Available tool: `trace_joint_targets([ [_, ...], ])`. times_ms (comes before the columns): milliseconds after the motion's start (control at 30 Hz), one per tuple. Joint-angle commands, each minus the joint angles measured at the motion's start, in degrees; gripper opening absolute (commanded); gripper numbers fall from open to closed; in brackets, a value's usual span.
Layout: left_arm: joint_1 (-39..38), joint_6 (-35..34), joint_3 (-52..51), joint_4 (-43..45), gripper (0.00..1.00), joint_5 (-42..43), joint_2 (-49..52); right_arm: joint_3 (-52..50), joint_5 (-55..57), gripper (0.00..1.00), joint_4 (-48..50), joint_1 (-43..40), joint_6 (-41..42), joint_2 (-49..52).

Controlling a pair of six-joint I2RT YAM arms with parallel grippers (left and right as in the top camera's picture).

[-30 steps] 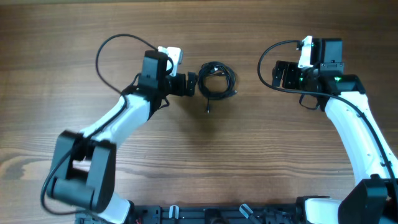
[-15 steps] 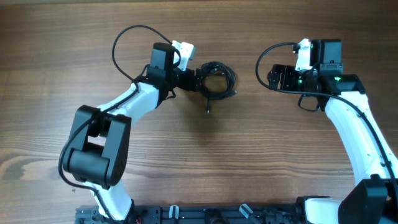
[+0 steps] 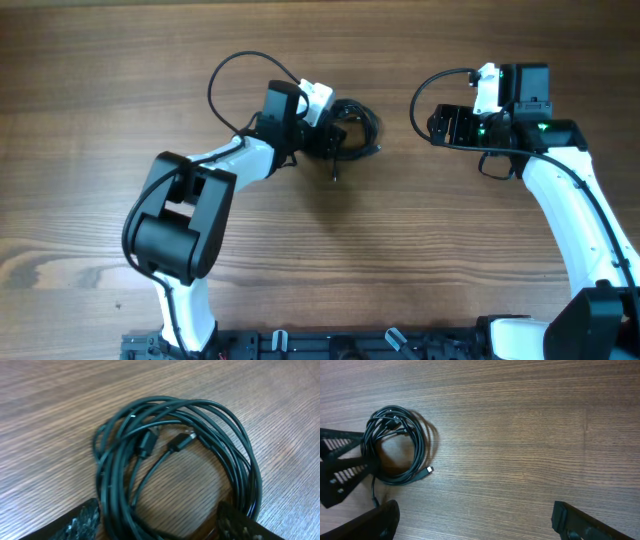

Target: Untangle cables

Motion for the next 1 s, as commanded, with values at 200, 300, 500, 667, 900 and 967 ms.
trace_joint_targets([
  [200, -1.6, 0.5, 1.0, 1.9, 0.53, 0.9, 1.8, 1.4, -0.9, 1.00, 0.0, 0.3, -0.8, 0.7],
  [300, -1.6, 0.0, 1.0, 1.9, 0.43, 0.9, 1.8, 1.4, -0.9, 1.00, 0.0, 0.3, -0.8, 0.7],
  [500, -1.6, 0.1, 1.0, 1.9, 0.40, 0.5, 1.8, 1.4, -1.0, 1.00, -0.4, 0.3, 0.5, 0.7],
  [667, -1.6, 0.1, 1.0, 2.0, 0.11, 0.0, 1.8, 1.4, -1.0, 1.00, -0.4, 0.3, 0.9, 0.7],
  [900, -1.6, -0.7, 1.0, 1.9, 0.04, 0.1, 1.8, 1.4, -1.2, 1.00, -0.4, 0.3, 1.9, 0.7],
  [967, -1.6, -2.4, 1.3, 1.8, 0.04, 0.1, 1.4, 1.4, -1.2, 1.00, -0.7, 0.3, 1.9, 0.7],
])
